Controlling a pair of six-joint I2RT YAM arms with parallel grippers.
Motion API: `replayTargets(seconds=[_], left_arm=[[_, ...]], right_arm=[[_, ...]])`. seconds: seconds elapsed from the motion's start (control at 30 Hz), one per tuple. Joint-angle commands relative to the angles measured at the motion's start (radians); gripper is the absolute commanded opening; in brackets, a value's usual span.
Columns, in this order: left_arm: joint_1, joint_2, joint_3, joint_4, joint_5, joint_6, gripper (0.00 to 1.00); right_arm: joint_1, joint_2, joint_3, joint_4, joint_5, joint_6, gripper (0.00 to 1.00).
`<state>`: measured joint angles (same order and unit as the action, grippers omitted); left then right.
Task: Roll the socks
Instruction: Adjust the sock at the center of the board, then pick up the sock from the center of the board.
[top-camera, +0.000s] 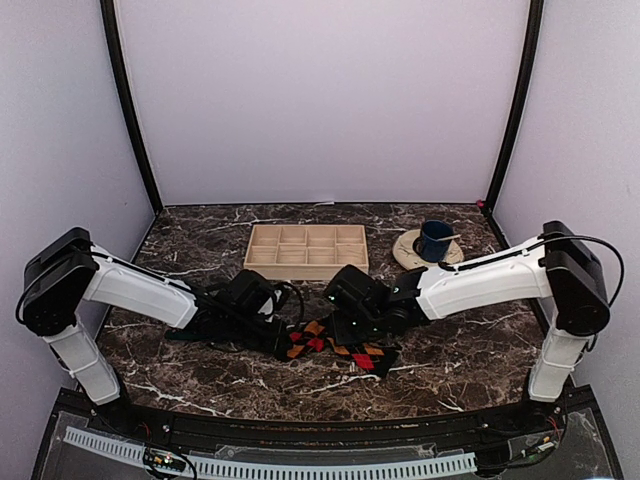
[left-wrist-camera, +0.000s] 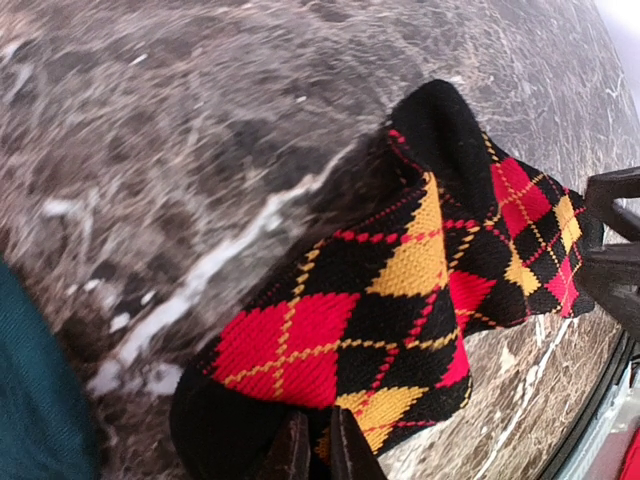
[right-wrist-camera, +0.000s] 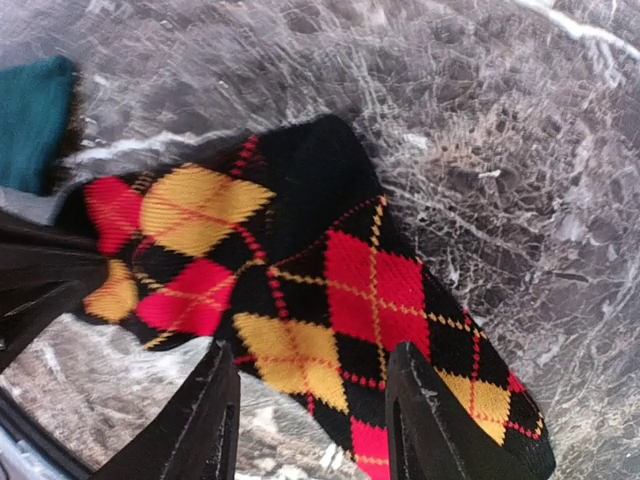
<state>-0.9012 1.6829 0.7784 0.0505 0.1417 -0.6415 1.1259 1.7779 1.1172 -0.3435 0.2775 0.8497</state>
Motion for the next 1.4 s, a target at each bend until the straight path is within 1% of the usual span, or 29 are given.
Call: replayTargets(seconds=[0.0,0.3,0.67,1.1,1.2,1.37], left_arm=[[0.012,-0.039,-0.043,-0.004,0.013,-0.041,0.11],[0.012,-0.023,-0.054,0.053,0.044,-0.046,0.09],[0.023,-0.021,-0.081,0.124,0.082,-0.068,0.08],[0.028,-0.012,-0.114,0.196,0.122,-0.084,0.05],[0.030,-0.013,-0.124,0.209,0.126,-0.088,0.05],[0.030,-0.016,-0.139,0.232,0.133,-0.098,0.05]], right_arm=[[0.006,0.057,0.086,-0.054,0.010,0.032,0.46],[0.010,0.136,0.196,-0.130,0.011,0.057,0.47],[0.011,0.203,0.216,-0.173,-0.028,0.119,0.48],[0.021,0.284,0.338,-0.285,-0.025,0.126,0.49],[0.023,0.295,0.333,-0.300,-0.024,0.135,0.48],[0.026,0.287,0.294,-0.307,-0.020,0.162,0.42]])
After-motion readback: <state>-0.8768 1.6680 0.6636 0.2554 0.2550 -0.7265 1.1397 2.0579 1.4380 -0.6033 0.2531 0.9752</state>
